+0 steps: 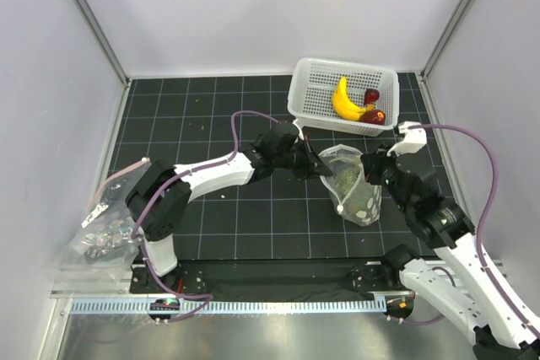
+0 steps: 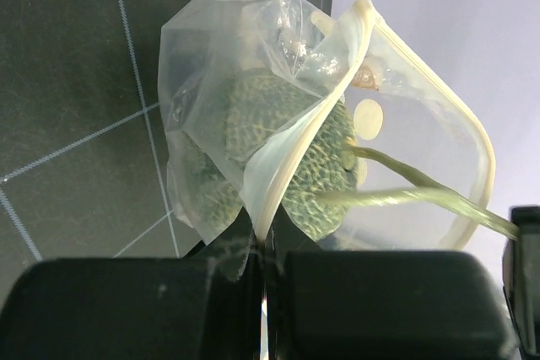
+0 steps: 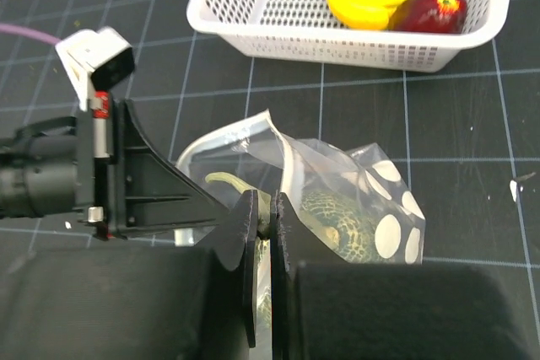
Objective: Place the food in the zip-top bag and seal the zipper
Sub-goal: Place the fake fruit in the zipper food storage bag.
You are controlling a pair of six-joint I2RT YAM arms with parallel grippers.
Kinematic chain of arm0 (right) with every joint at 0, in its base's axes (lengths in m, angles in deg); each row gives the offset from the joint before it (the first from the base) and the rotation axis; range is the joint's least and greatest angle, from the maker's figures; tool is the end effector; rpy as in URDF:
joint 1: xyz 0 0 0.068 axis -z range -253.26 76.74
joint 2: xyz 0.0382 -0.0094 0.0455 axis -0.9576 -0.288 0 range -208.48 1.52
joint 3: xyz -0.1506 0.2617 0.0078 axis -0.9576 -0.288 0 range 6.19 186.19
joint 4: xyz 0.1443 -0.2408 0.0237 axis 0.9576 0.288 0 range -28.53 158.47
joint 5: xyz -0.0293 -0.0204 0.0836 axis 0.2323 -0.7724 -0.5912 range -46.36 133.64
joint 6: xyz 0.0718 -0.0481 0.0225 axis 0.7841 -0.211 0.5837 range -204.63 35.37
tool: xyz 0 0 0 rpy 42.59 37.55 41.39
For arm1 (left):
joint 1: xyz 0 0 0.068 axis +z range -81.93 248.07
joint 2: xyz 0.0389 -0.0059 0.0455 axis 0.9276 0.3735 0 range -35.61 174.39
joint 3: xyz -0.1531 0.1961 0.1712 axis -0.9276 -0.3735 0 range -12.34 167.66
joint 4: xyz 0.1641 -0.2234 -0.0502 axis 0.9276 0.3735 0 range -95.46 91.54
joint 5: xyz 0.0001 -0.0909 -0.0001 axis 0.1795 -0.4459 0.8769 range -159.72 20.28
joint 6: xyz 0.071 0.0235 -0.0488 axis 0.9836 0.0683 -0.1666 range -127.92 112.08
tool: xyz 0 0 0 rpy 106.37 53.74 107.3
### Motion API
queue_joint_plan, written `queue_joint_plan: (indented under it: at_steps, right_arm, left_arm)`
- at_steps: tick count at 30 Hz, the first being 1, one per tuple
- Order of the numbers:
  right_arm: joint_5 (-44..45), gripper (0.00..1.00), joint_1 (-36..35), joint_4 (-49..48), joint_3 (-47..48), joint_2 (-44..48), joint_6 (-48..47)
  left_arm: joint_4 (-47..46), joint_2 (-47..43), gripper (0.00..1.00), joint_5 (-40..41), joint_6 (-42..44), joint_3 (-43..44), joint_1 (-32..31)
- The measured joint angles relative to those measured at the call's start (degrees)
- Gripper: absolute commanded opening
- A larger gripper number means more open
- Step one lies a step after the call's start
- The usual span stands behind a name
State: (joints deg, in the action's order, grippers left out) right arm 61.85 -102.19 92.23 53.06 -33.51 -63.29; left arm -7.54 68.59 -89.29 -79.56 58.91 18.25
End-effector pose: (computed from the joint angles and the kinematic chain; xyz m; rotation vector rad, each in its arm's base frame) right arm 0.1602 0.0600 0.3472 0.0905 1.8927 0.2980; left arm 0.2869 -0.3810 0.2274 -0.2347 2.5221 -1.4601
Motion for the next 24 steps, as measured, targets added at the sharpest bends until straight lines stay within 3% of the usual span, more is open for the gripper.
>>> queue_joint_plan:
  at_steps: [11,19,24]
  right_arm:
    - [-3.3,0.01,-0.9,1.5,1.6,-4.9,0.0]
    - [-5.2,0.1,-6.6,0.4,2.7,-10.1,-0.5]
    - [-3.0,0.45,-11.6,0.6,4.9,-16.8,-0.7]
  left_arm:
    - [9.3,-2.8,0.0,0.7,5.7,3.7,0.0]
    - [18.1,-3.6,0.0,1.6,12.9,10.6,-0.1]
    - [22.5,-3.8,0.0,3.3,17.1,12.2,-1.3]
